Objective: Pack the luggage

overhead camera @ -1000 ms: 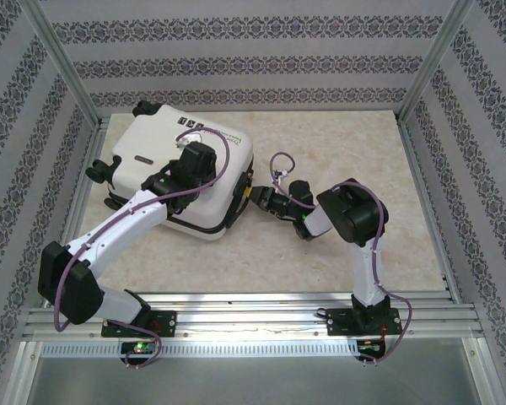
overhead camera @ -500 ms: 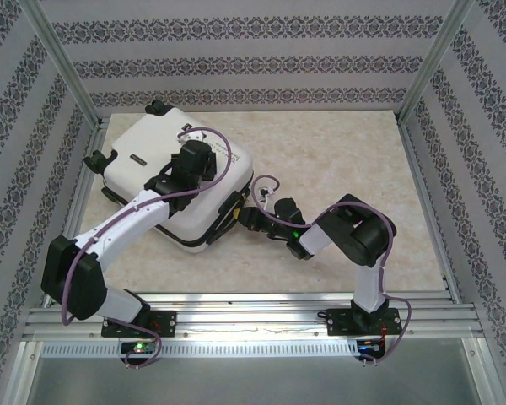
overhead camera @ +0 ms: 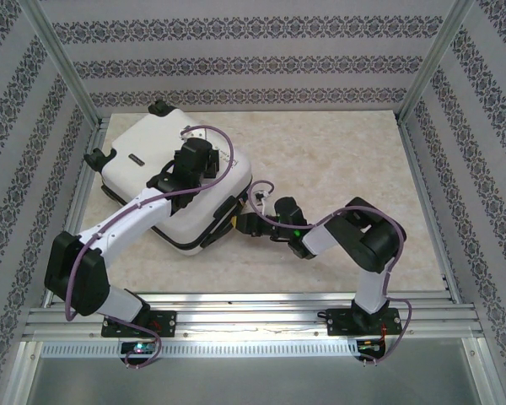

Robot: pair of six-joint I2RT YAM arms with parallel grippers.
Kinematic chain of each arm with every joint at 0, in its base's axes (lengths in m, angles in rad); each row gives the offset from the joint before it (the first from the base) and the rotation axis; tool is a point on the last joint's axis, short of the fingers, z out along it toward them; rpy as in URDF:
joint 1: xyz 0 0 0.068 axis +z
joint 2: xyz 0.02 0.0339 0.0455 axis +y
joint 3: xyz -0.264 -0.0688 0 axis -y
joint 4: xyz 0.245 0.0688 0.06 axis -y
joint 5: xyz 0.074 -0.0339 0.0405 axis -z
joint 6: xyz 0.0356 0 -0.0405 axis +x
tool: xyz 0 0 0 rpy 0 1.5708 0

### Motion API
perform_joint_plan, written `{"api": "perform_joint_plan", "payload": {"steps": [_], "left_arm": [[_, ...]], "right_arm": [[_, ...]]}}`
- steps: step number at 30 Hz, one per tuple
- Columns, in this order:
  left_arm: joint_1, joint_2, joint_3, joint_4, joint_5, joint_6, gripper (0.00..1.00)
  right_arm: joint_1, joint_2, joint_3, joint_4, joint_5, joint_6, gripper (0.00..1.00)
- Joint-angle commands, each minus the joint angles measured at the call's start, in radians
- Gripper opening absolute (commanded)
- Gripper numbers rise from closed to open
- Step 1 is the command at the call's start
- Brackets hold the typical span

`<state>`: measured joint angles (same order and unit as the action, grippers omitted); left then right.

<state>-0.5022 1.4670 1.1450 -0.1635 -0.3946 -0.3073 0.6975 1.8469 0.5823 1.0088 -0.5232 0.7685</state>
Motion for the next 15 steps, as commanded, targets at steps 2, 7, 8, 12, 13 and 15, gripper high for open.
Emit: {"api": "perform_joint_plan", "payload": {"steps": [2, 7, 8, 12, 13, 15], "left_arm": [[-0.001, 0.026, -0.038, -0.123, 0.123, -0.046, 0.64], [-0.004, -0.001, -0.027, -0.155, 0.121, -0.061, 0.64], [-0.004, -0.003, -0.022, -0.164, 0.12, -0.065, 0.64], [-0.024, 0.003, 0.019, -0.226, 0.088, -0.106, 0.64], [-0.03, 0.007, 0.028, -0.237, 0.077, -0.117, 0.64], [-0.043, 0.007, 0.032, -0.241, 0.073, -0.133, 0.63]], "right_arm": [[0.017, -0.119, -0.059, -0.081, -0.169, -0.165, 0.36], [0.004, -0.272, -0.082, -0.312, -0.064, -0.284, 0.39], [-0.001, -0.301, -0.077, -0.358, -0.035, -0.307, 0.4], [-0.021, -0.4, 0.017, -0.627, 0.135, -0.463, 0.4], [-0.025, -0.414, 0.038, -0.665, 0.178, -0.5, 0.41], [-0.041, -0.414, 0.07, -0.683, 0.216, -0.553, 0.41]]}}
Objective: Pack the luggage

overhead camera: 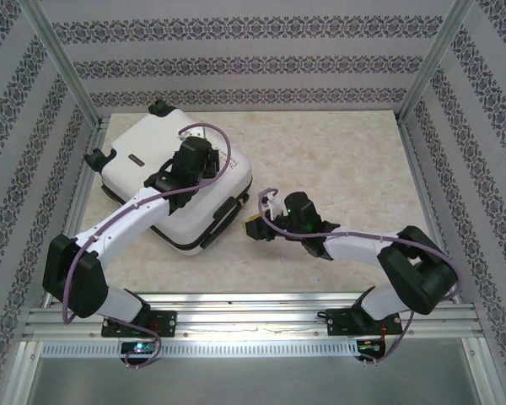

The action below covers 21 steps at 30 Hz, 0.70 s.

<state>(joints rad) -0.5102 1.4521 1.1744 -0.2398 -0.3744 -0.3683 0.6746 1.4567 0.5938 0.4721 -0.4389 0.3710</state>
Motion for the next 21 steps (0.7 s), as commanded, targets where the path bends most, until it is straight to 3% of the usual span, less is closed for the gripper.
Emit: {"api": "perform_joint_plan", "payload": {"steps": [1, 10, 21], "left_arm": [[-0.04, 0.024, 0.003, -0.165, 0.049, -0.078, 0.63], [-0.066, 0.046, 0.043, -0.205, 0.033, -0.115, 0.63], [-0.082, 0.059, 0.057, -0.225, 0.031, -0.123, 0.63]], "right_arm": [[-0.028, -0.013, 0.071, -0.144, 0.14, -0.173, 0.4], [-0.081, 0.14, 0.145, -0.029, 0.004, -0.336, 0.3], [-0.083, 0.232, 0.209, 0.033, -0.049, -0.344, 0.35]]}}
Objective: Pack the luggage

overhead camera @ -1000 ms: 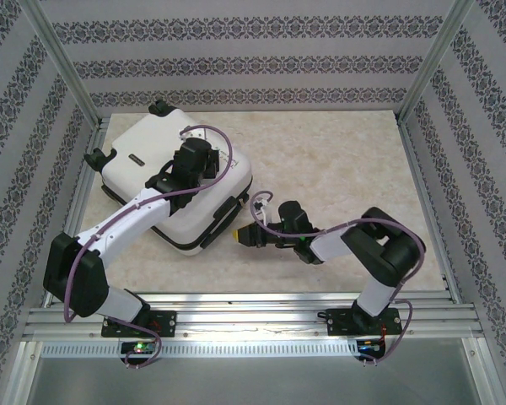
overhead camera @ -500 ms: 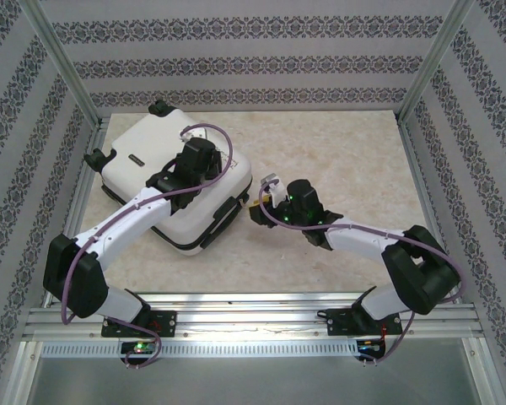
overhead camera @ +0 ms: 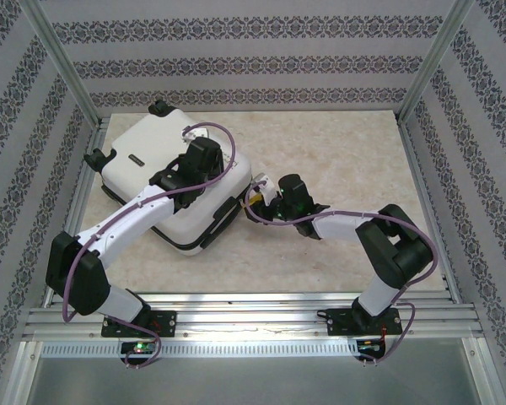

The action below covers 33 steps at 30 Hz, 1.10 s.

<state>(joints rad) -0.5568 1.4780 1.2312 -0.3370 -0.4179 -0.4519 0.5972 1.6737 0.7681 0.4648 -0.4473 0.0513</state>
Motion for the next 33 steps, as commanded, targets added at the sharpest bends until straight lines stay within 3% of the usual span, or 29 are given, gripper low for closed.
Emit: {"api": "perform_joint_plan", "payload": {"steps": [1, 15, 23, 28, 33], "left_arm": [[-0.036, 0.034, 0.002, -0.13, 0.074, -0.04, 0.63], [-0.046, 0.07, 0.038, -0.148, 0.085, -0.04, 0.63], [-0.048, 0.076, 0.03, -0.153, 0.091, -0.054, 0.63], [-0.047, 0.048, -0.025, -0.141, 0.087, -0.08, 0.63], [-0.048, 0.024, -0.066, -0.154, 0.071, -0.104, 0.63]], "right_arm": [[-0.005, 0.019, 0.041, 0.038, -0.045, -0.027, 0.35], [-0.005, 0.088, 0.088, 0.032, -0.091, -0.023, 0.33], [-0.007, 0.098, 0.108, 0.032, -0.081, -0.012, 0.16], [-0.02, 0.083, 0.111, 0.019, -0.072, -0.012, 0.0], [-0.055, 0.078, 0.121, 0.002, -0.046, 0.012, 0.0]]}}
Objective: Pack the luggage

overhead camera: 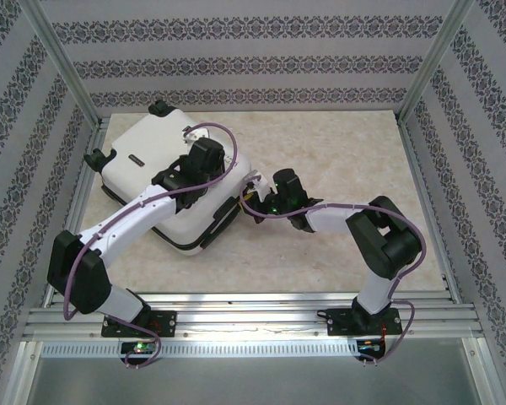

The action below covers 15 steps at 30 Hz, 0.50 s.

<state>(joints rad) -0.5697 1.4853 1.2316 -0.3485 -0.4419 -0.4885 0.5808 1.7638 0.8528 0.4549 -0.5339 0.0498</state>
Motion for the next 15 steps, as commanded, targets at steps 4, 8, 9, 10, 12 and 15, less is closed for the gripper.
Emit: {"api": "perform_joint_plan", "payload": {"steps": [4, 8, 9, 10, 12, 15], "left_arm": [[-0.03, 0.012, -0.095, -0.163, 0.082, -0.083, 0.63], [-0.02, 0.003, -0.118, -0.162, 0.082, -0.085, 0.63], [-0.017, 0.002, -0.126, -0.158, 0.08, -0.084, 0.63], [-0.012, 0.002, -0.132, -0.156, 0.084, -0.085, 0.63], [-0.009, 0.003, -0.139, -0.156, 0.086, -0.084, 0.63], [-0.001, 0.001, -0.152, -0.159, 0.086, -0.084, 0.63]], "right_arm": [[-0.079, 0.003, 0.061, 0.002, 0.087, 0.072, 0.0], [-0.105, 0.019, 0.096, -0.019, 0.118, 0.107, 0.0], [-0.109, 0.025, 0.11, -0.029, 0.124, 0.111, 0.0], [-0.116, 0.033, 0.121, -0.033, 0.124, 0.117, 0.0], [-0.134, 0.045, 0.136, -0.023, 0.108, 0.139, 0.0], [-0.164, 0.07, 0.168, -0.026, 0.093, 0.172, 0.0]]}}
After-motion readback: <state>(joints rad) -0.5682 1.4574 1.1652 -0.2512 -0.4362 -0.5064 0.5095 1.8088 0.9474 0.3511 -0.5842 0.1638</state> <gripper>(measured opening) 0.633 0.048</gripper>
